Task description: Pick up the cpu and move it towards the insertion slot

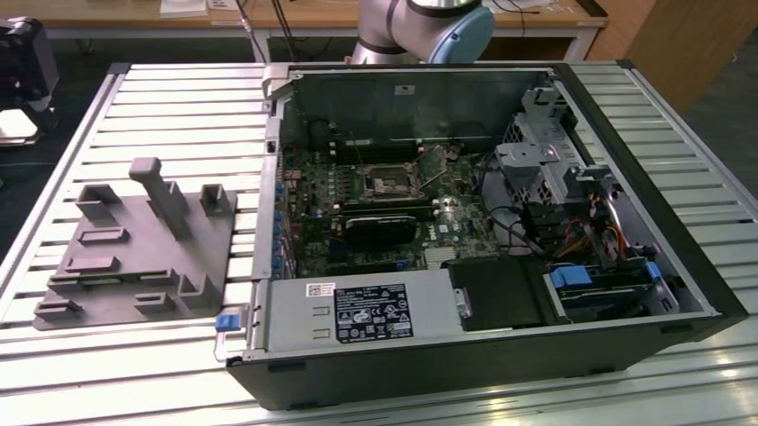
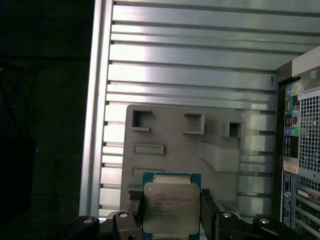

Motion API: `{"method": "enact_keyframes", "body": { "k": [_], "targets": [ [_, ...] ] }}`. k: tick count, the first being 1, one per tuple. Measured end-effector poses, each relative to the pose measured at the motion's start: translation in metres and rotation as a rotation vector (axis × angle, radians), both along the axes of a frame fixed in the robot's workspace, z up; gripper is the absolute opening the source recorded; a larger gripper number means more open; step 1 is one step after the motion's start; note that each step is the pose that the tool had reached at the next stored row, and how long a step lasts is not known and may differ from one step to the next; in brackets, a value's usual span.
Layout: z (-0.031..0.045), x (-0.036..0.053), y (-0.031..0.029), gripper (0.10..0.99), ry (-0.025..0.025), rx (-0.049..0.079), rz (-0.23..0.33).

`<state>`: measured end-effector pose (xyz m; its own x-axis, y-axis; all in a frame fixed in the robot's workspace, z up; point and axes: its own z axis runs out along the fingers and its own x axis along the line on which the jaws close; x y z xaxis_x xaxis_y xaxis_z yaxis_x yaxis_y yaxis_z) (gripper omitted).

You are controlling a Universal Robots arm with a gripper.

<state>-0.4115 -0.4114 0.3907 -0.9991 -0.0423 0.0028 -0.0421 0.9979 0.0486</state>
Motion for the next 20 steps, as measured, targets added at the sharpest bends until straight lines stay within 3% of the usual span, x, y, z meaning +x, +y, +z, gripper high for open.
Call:
{"method": "enact_keyframes", "body": {
  "k": [20],
  "targets": [
    [0.0, 0.0217, 0.0, 0.545, 0.0, 0.0, 0.0]
  ]
}}
